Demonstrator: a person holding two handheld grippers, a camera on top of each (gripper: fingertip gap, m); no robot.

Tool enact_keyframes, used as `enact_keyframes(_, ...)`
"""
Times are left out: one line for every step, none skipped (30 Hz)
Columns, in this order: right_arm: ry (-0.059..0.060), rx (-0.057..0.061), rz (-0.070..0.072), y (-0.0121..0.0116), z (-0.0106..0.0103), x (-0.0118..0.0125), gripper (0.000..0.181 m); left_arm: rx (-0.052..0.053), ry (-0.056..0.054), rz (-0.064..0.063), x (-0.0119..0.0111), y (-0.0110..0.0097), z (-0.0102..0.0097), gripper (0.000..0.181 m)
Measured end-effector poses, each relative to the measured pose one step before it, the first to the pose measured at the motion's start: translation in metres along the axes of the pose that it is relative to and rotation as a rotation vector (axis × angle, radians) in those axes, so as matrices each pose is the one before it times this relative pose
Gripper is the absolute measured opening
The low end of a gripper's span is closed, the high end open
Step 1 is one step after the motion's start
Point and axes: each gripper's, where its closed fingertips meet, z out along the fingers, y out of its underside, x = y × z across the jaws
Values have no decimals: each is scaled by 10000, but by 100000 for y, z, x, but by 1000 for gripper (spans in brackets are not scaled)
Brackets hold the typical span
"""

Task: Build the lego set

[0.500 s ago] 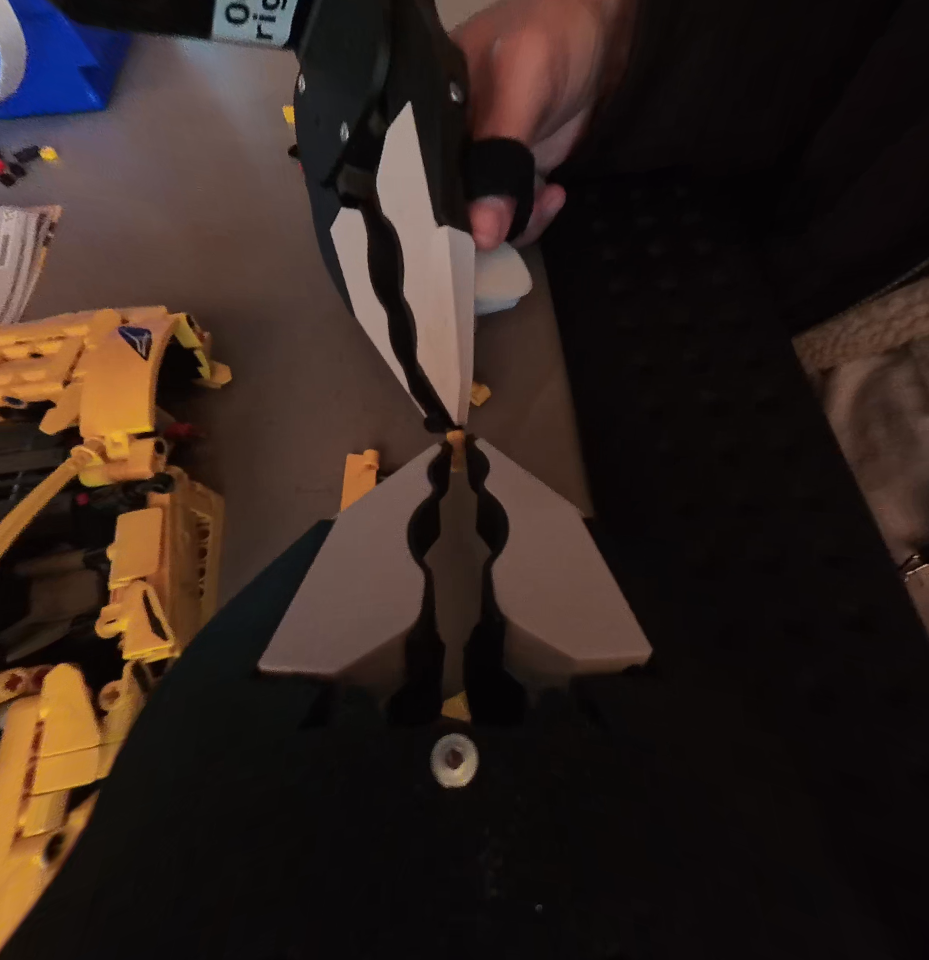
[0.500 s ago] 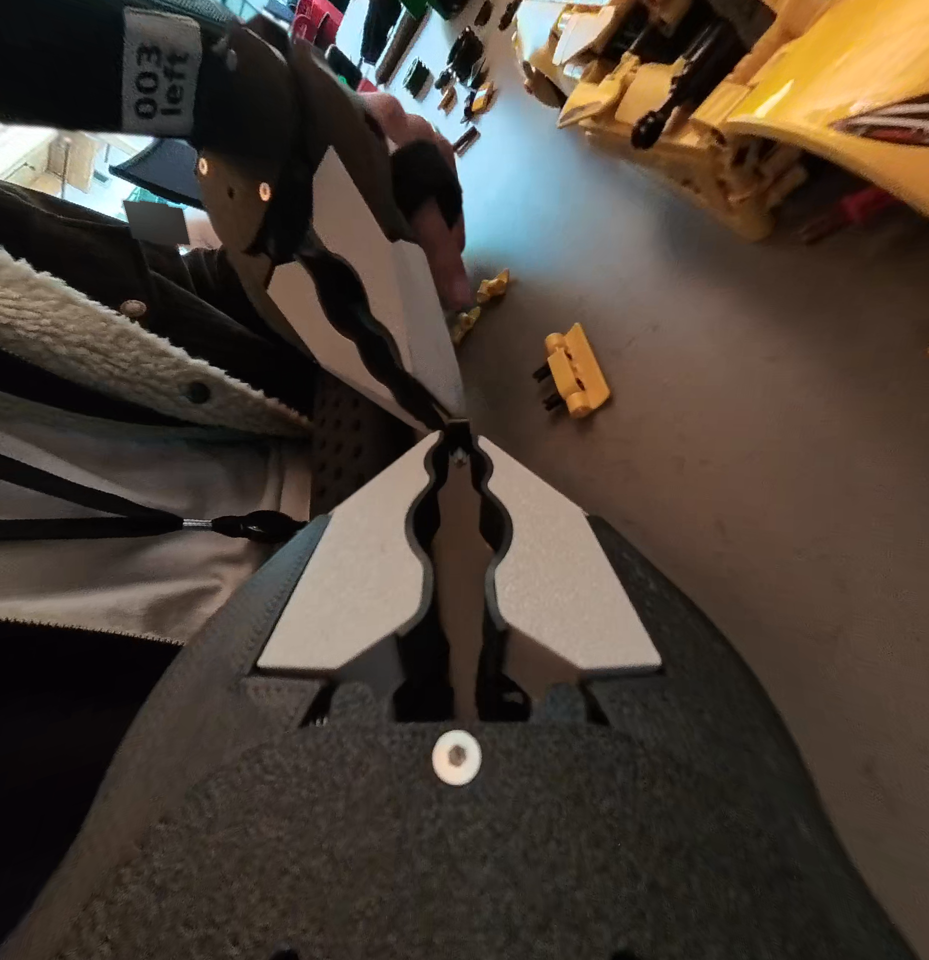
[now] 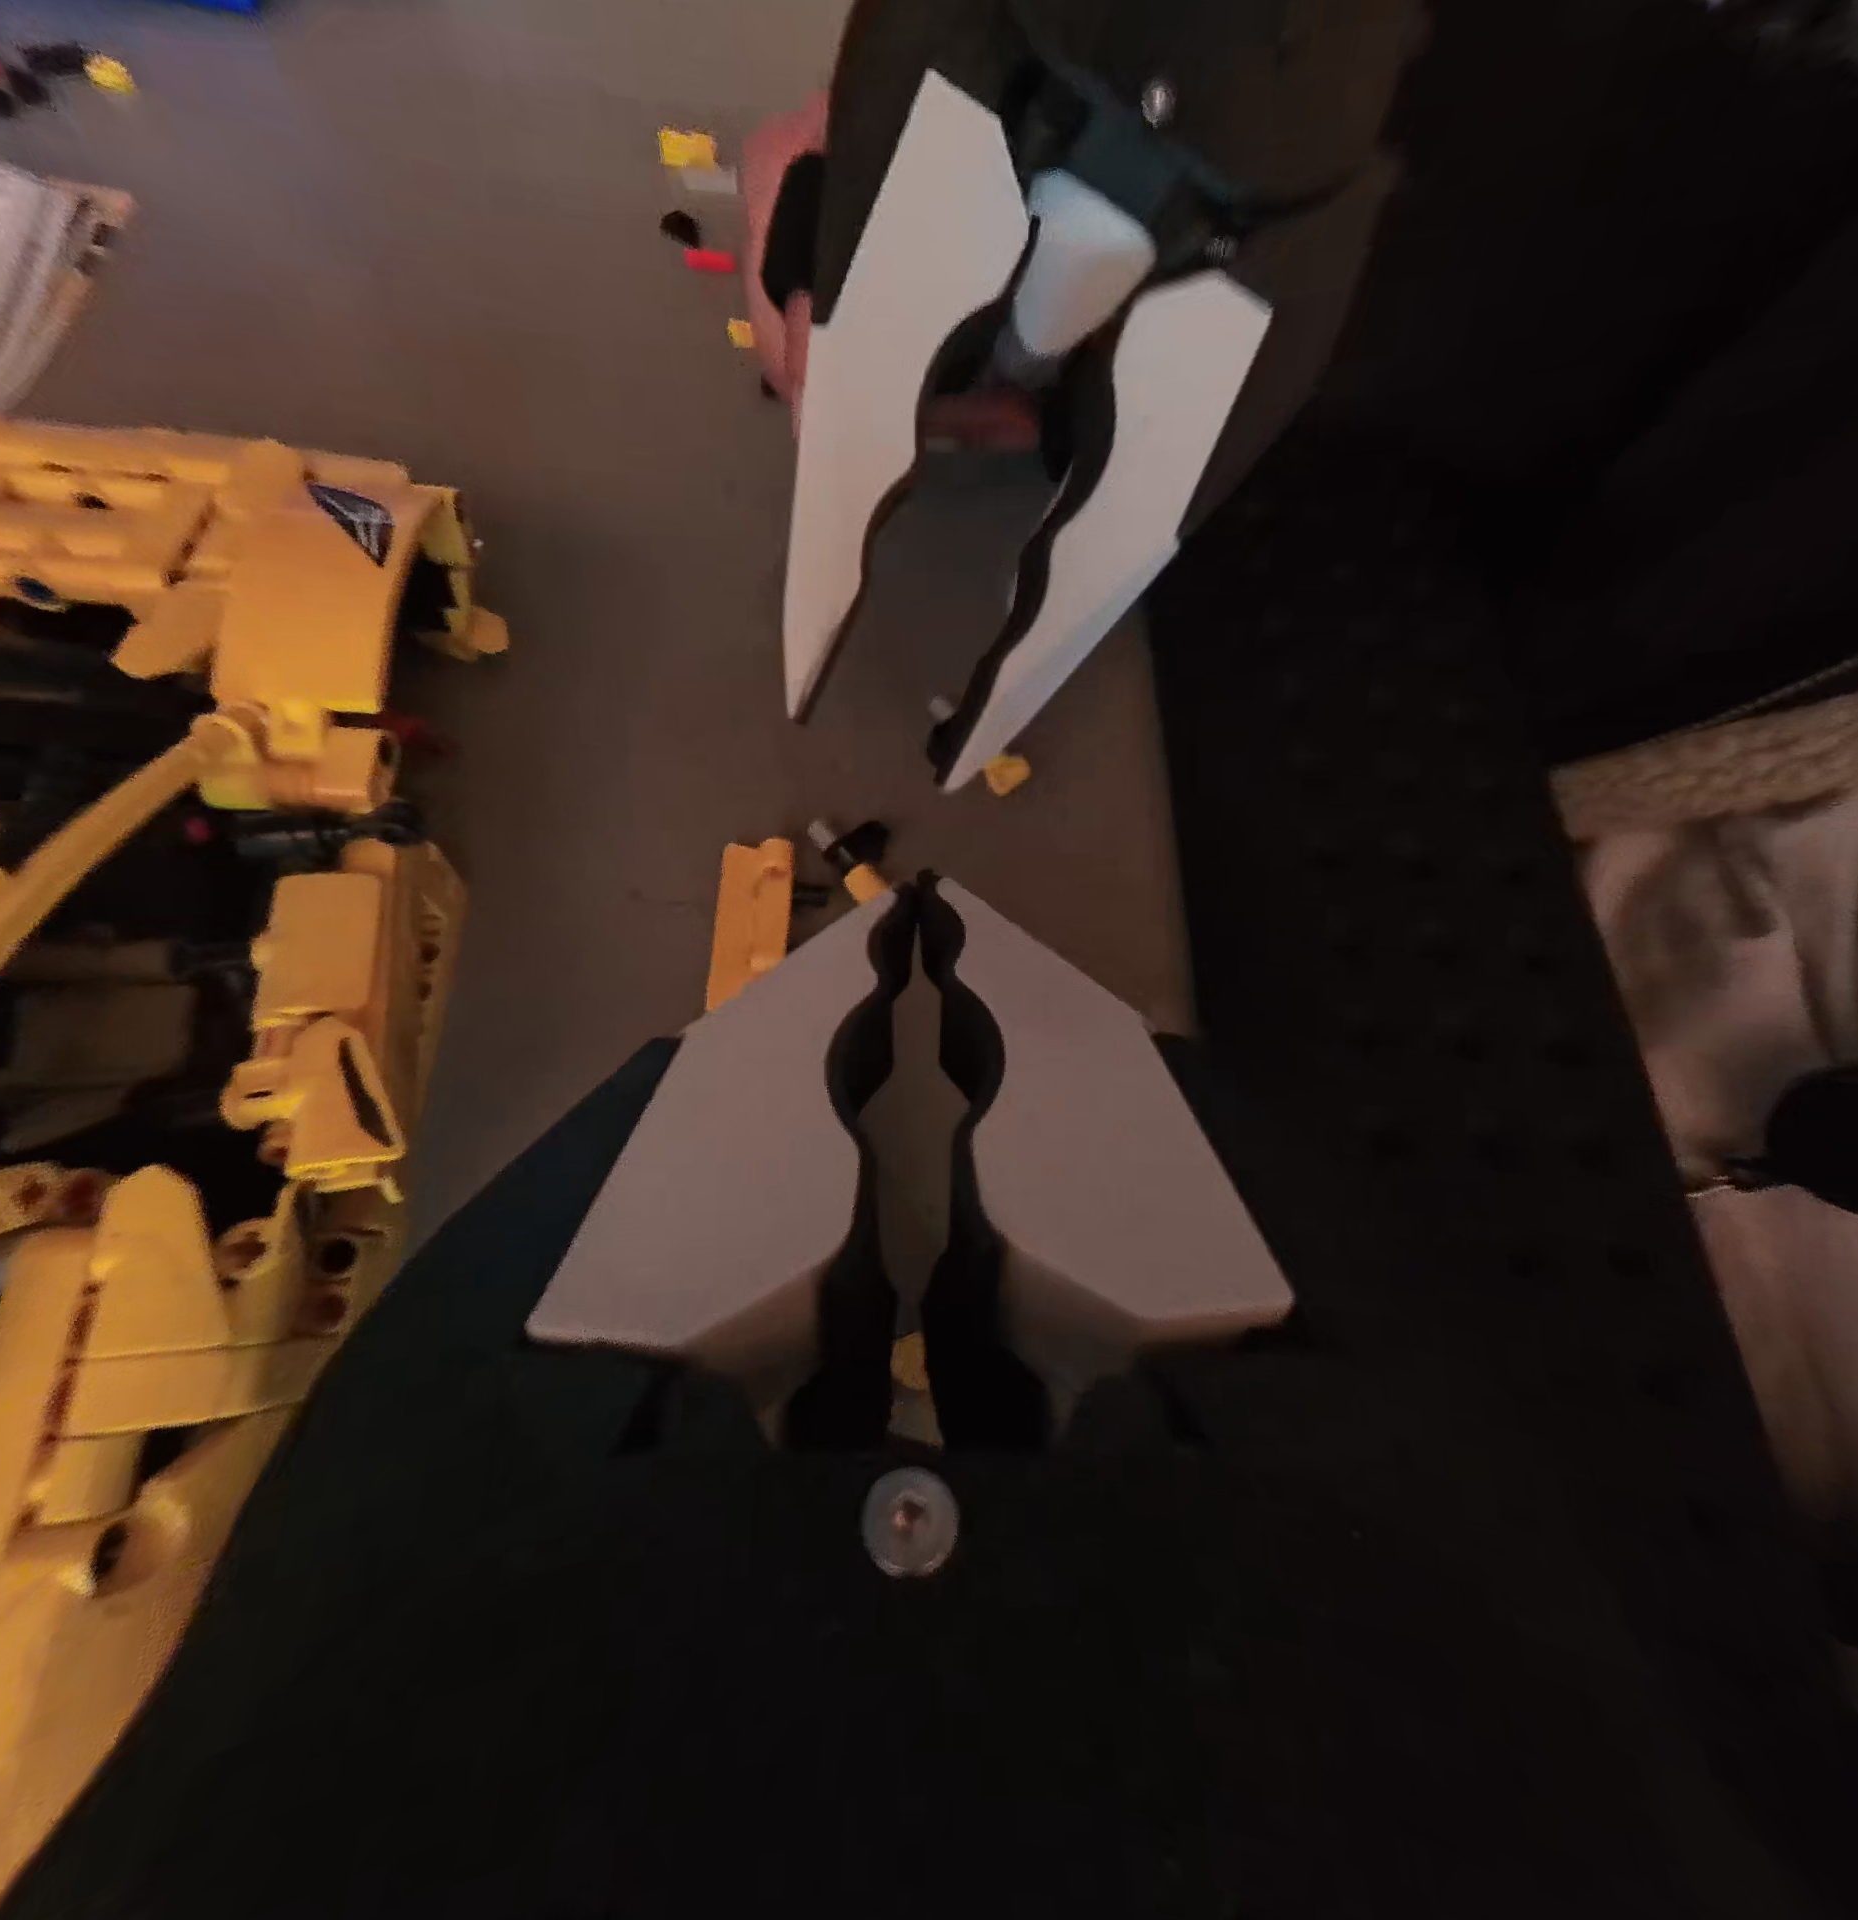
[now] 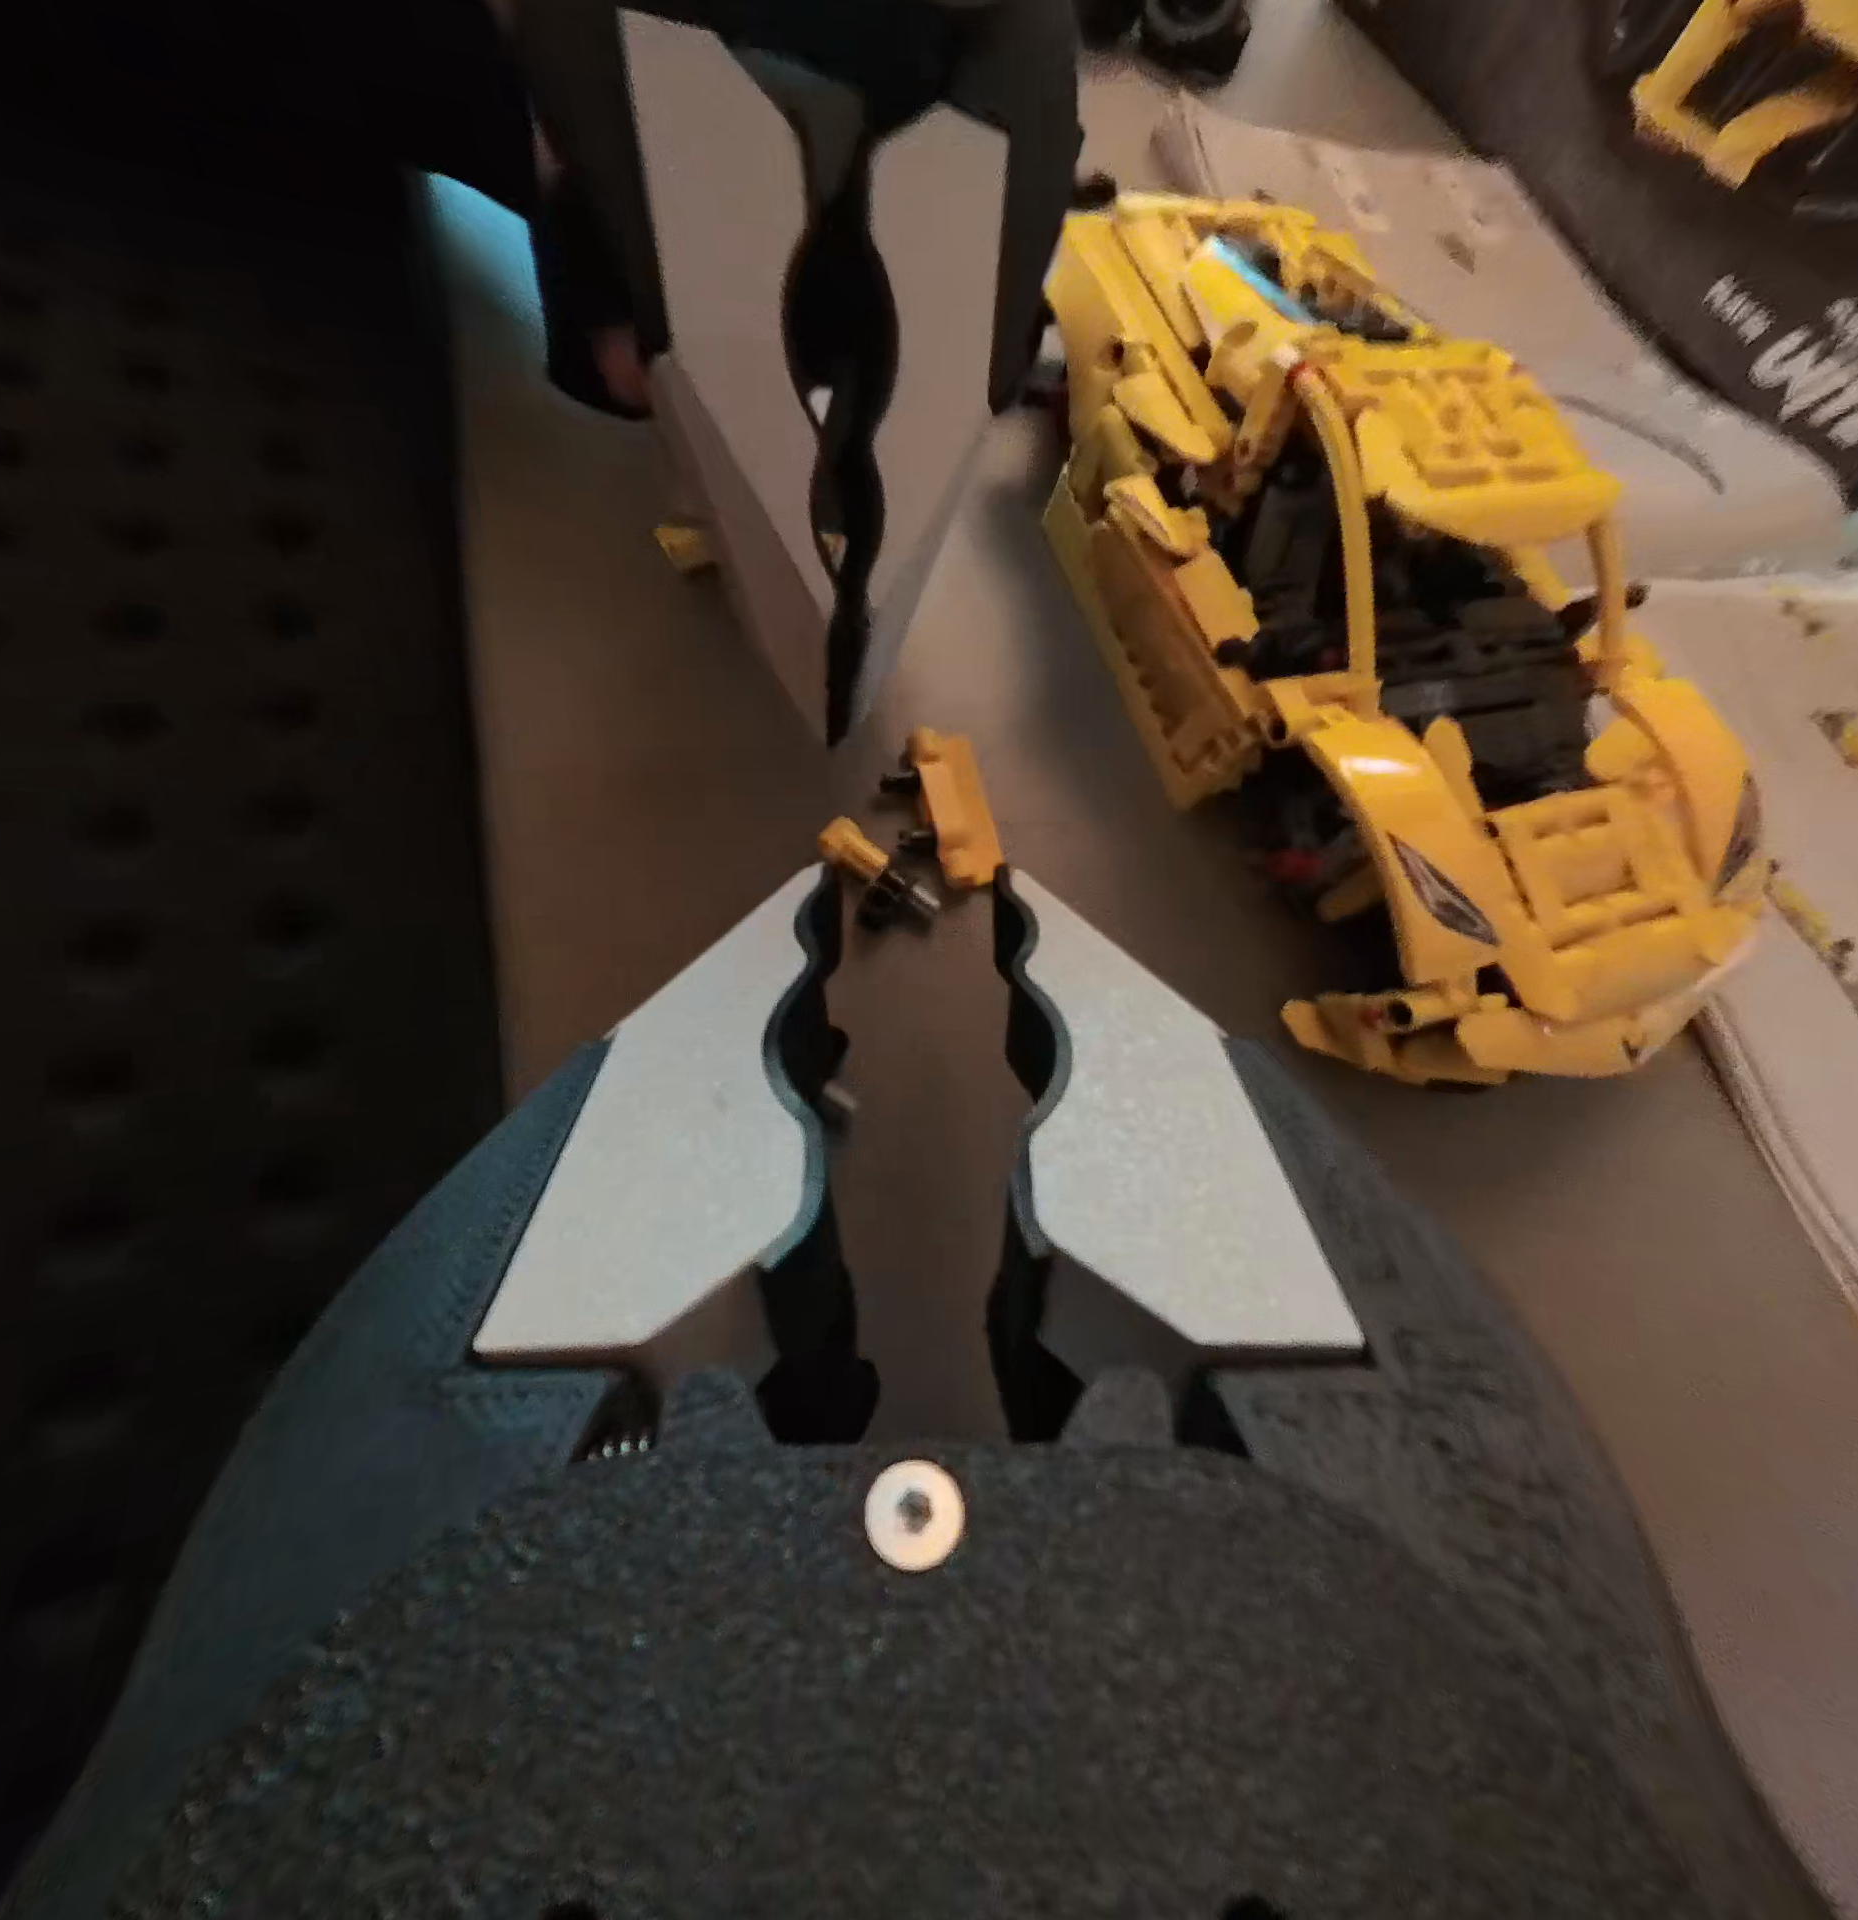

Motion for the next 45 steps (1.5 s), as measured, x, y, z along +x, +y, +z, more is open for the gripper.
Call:
enact_keyframes(-270,-223,324,351,22,74,30,-209,-176,229,-72,376,140,3)
enact_keyframes(-233,-207,278,297,142,136,30,-189,-99,112,28,313,235,9)
enact_keyframes(-336,-101,143,155,248,-63,30,-166,-10,39,130,233,257,15)
enact_keyframes(-310,-44,79,67,350,-108,30,-143,41,52,196,185,220,19)
enact_keyframes(-249,-93,15,88,382,-63,30,-106,-74,96,27,121,146,20)
enact_keyframes(-255,-72,34,55,432,-126,29,-88,-153,122,-105,96,86,21)
enact_keyframes(-215,-148,99,158,476,-101,29,-87,-154,67,-150,110,53,22)
enact_keyframes(-212,-268,82,315,457,-130,29,-73,-110,-15,-145,84,46,22)
enact_keyframes(-98,53,125,-193,148,-34,26,-20,-56,-59,-88,17,26,23)
enact_keyframes(-40,-110,170,71,39,-76,18,38,-39,-67,-65,-76,3,23)
enact_keyframes(88,-32,49,8,-67,-6,17,39,-37,-30,-46,-78,-8,23)
enact_keyframes(95,-43,-113,47,-118,-122,16,25,-41,21,-27,-60,3,23)
enact_keyframes(173,98,-153,-162,-131,-127,15,33,-60,33,-30,-68,22,23)
enact_keyframes(230,250,-146,-426,-201,-109,15,65,-22,-1,10,-130,31,23)
enact_keyframes(305,332,-188,-604,-284,-52,15,140,100,-96,160,-255,6,23)
enact_keyframes(548,354,-335,-747,-389,230,15,250,253,-264,288,-401,-72,23)
enact_keyframes(648,277,-644,-686,-461,262,15,368,312,-459,203,-547,-219,24)
enact_keyframes(701,118,-864,-450,-397,236,15,474,346,-617,56,-673,-372,24)
enact_keyframes(869,126,-862,-430,-334,453,15,573,444,-737,66,-839,-475,24)
enact_keyframes(878,218,-792,-509,-316,486,14,546,489,-748,113,-846,-491,24)
enact_keyframes(663,136,-796,-422,-223,376,14,418,375,-624,47,-665,-371,23)
enact_keyframes(359,-36,-590,-215,-46,220,14,264,189,-407,-53,-393,-226,22)
enact_keyframes(249,-86,-287,-135,31,257,14,136,83,-186,-60,-163,-121,21)
enact_keyframes(187,105,-147,-334,-24,251,14,88,81,-60,76,-103,-54,19)
enact_keyframes(219,215,-108,-409,-74,342,14,112,92,-50,146,-166,-63,17)
enact_keyframes(93,72,-104,-156,-56,166,14,138,73,-56,130,-240,-71,13)
enact_keyframes(-26,57,-19,-97,-62,-38,14,102,26,-4,36,-203,-84,10)
enact_keyframes(3,71,97,-83,-25,-11,14,62,-44,62,-28,-139,-61,8)
enact_keyframes(-25,-14,83,81,37,-21,14,14,-81,135,1,-34,4,8)
enact_keyframes(-32,-9,139,76,30,-43,15,3,-145,268,-33,17,30,8)
enact_keyframes(-55,23,363,66,4,-1,15,2,-257,470,-103,16,-8,7)
enact_keyframes(-244,92,598,17,-75,-78,16,-100,-346,685,-171,128,-41,7)
enact_keyframes(-500,105,986,8,-110,-183,27,-251,-455,858,-295,287,-49,7)
enact_keyframes(-750,36,1226,67,-172,-202,37,-340,-580,1049,-405,412,-33,7)
enact_keyframes(-1062,2,1370,67,-298,-479,45,-356,-572,1344,-212,458,-1,6)
enact_keyframes(-1296,27,1339,2,-352,-845,47,-302,-532,1573,25,320,15,7)
enact_keyframes(-847,-115,1094,129,-207,-312,49,-236,-540,1638,109,156,34,7)
enact_keyframes(-165,-386,574,398,-67,541,51,-249,-425,1540,240,121,85,7)
enact_keyframes(-100,-507,212,567,8,455,48,-276,-257,1261,356,157,178,7)
enact_keyframes(-364,-466,14,536,122,-107,43,-201,-231,978,272,50,189,7)
enact_keyframes(-318,-363,22,365,159,-36,40,-52,-176,837,270,-146,138,7)
enact_keyframes(-342,-181,246,177,211,-14,40,-23,-148,717,212,-157,82,7)
enact_keyframes(-636,-132,370,136,262,-383,40,-122,-159,610,95,23,80,7)
enact_keyframes(-773,-125,365,47,266,-524,41,-93,-95,527,143,49,59,7)
enact_keyframes(-762,-111,507,-11,226,-457,40,4,-28,426,215,-61,36,7)
